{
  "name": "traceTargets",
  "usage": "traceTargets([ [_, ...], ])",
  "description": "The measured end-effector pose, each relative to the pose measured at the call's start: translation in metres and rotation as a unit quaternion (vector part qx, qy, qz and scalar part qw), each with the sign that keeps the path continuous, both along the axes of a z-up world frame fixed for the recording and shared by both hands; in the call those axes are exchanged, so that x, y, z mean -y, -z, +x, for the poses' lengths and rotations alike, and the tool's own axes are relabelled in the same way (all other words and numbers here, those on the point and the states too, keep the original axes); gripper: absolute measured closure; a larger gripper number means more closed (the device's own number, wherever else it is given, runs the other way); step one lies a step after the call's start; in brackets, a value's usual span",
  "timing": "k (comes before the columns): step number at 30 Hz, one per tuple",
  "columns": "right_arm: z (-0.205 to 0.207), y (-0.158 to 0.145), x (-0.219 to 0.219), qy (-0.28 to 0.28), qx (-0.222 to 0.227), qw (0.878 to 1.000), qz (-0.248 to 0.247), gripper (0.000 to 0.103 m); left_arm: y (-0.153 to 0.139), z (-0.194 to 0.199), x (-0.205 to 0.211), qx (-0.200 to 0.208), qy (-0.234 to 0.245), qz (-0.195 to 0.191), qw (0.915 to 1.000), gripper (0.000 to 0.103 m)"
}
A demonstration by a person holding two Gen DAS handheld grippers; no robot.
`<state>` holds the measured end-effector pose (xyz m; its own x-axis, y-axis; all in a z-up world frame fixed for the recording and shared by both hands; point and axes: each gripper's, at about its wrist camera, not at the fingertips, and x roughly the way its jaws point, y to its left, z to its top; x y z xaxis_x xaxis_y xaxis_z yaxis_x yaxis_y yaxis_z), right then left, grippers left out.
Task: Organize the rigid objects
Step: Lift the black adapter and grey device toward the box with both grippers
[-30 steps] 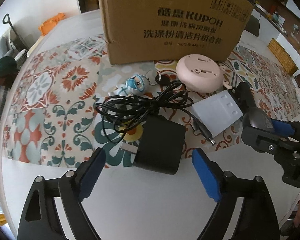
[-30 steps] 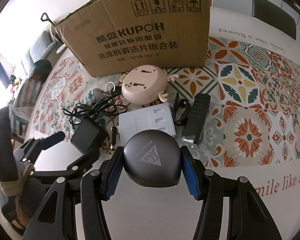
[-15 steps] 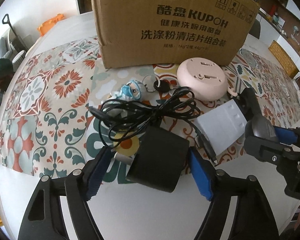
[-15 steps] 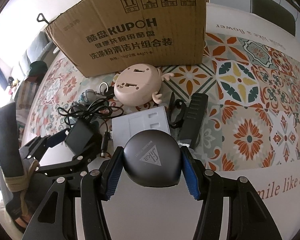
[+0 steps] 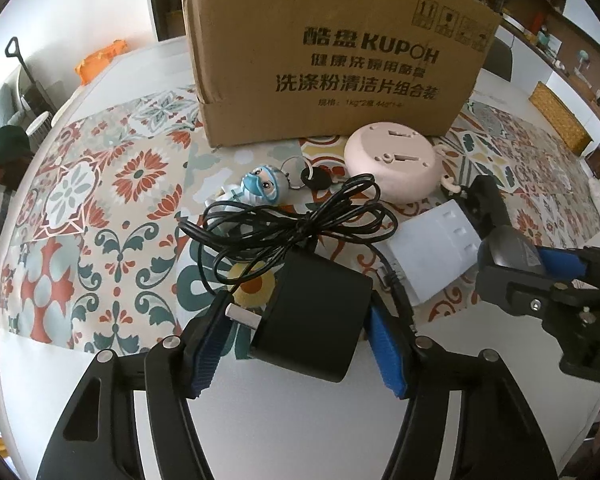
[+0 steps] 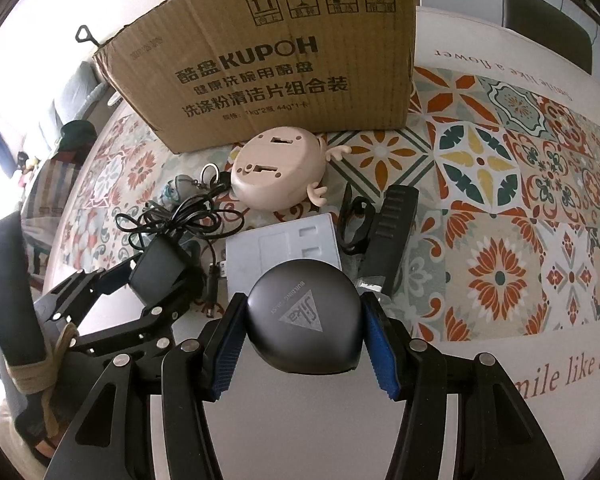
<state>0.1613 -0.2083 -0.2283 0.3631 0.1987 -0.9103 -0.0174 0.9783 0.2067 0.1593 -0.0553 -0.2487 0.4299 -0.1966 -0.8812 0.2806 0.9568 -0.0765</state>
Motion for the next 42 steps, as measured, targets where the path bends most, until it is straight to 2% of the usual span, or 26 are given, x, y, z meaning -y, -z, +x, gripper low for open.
traceTargets([
  [12,-0.005,-0.013,0.000,-0.003,0.012,1.000,0.006,0.047,-0.023,-0.010,-0.004,0.030,-0.005,-0.006,0.9995,0.042],
  [25,-0.005,-0.006,0.000,-0.005,0.004,1.000,0.002,0.047,-0.001,-0.014,0.000,0.004,0.009,0.010,0.9999,0.042],
  [32,-0.006,0.001,-0.002,-0.006,-0.005,1.000,0.005,0.047,0.004,-0.014,0.005,0.003,0.025,0.034,0.9991,0.042],
  [42,-0.007,0.004,0.000,-0.006,-0.015,1.000,0.010,0.047,-0.003,-0.014,0.018,0.018,0.045,0.094,0.9944,0.042],
])
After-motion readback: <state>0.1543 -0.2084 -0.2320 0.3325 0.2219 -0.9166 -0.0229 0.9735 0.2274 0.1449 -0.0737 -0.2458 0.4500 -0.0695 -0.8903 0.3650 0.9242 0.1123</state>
